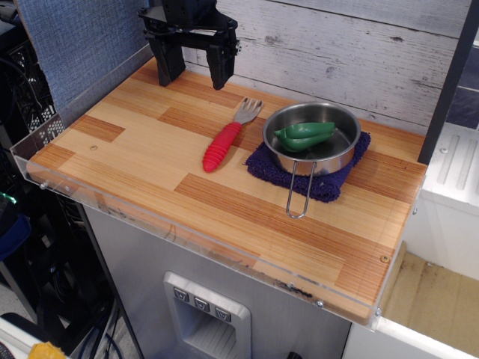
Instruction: Pick up the red fork and place it on the left of the pot
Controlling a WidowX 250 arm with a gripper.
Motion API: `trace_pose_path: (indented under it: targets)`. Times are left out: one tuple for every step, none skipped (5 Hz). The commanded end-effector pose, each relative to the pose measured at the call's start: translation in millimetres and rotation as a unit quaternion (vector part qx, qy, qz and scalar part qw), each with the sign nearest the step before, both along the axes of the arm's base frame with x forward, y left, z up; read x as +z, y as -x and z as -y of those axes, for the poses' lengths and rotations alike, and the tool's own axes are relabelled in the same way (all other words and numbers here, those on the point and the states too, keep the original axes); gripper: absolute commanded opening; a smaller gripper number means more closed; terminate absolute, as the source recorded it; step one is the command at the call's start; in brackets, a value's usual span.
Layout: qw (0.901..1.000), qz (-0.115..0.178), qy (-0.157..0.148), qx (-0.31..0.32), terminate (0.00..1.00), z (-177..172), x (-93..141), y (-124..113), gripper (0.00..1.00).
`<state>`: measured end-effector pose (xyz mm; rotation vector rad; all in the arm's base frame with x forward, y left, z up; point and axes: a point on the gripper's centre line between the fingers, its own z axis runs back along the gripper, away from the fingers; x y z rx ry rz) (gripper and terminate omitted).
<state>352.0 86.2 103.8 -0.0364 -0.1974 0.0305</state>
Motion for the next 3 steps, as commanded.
trace_pose_path:
  targets:
    - [0.9994,0.034,-0.009,0.003,0.0,-5.8,22.4,0.0,1.0]
    - [0.9994,0.034,-0.009,0.003,0.0,-5.8,22.4,0.0,1.0]
    - [0.9994,0.034,-0.009,0.003,1.0,-5.8,22.4,0.0,1.0]
